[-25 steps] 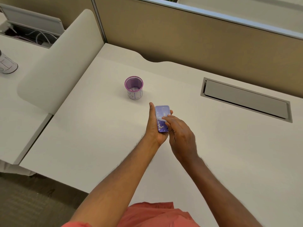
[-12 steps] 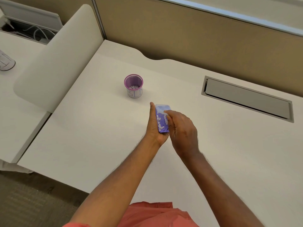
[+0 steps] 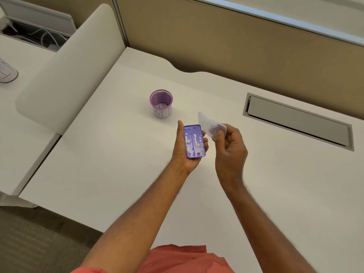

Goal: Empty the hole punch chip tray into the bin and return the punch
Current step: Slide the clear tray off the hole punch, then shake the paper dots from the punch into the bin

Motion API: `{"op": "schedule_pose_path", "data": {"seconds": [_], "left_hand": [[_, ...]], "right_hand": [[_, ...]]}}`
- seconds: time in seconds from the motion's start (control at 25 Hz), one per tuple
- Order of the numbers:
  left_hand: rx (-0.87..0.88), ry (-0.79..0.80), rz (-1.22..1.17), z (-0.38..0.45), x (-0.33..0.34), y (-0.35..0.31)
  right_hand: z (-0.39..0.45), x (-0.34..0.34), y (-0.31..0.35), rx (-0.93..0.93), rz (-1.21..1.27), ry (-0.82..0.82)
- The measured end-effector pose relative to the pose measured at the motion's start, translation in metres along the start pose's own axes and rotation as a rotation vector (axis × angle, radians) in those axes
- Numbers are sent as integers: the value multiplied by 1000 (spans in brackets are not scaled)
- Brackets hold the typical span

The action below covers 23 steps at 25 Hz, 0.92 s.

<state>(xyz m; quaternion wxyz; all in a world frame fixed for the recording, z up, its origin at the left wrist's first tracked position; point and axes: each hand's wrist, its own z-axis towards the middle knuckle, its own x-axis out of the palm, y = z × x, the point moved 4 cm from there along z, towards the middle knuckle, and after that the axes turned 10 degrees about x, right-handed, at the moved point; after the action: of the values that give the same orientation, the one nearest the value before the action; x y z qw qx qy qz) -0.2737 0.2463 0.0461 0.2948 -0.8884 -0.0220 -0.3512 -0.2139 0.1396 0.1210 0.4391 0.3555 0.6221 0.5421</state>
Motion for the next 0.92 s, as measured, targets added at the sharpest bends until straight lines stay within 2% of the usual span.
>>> {"op": "schedule_pose_path", "data": {"seconds": [0.16,0.4,0.48,0.68,0.92], "left_hand": [[-12,-24,21,3,-5,-2],[-13,-23,-27,9,-17,-6],[-14,-30,-43,10,-22,-7],[-13,-48,-51,16,-24,-14],[-24,-33,-67,30,-24,-21]], "right_hand": [[10,0,-22,329,309,-45],[20,5,-59,613,485,-38],[28,6,-79,708,406,-46],[44,-1,-126,856,21,-23],[43,-2,-146,716,-309,64]]}}
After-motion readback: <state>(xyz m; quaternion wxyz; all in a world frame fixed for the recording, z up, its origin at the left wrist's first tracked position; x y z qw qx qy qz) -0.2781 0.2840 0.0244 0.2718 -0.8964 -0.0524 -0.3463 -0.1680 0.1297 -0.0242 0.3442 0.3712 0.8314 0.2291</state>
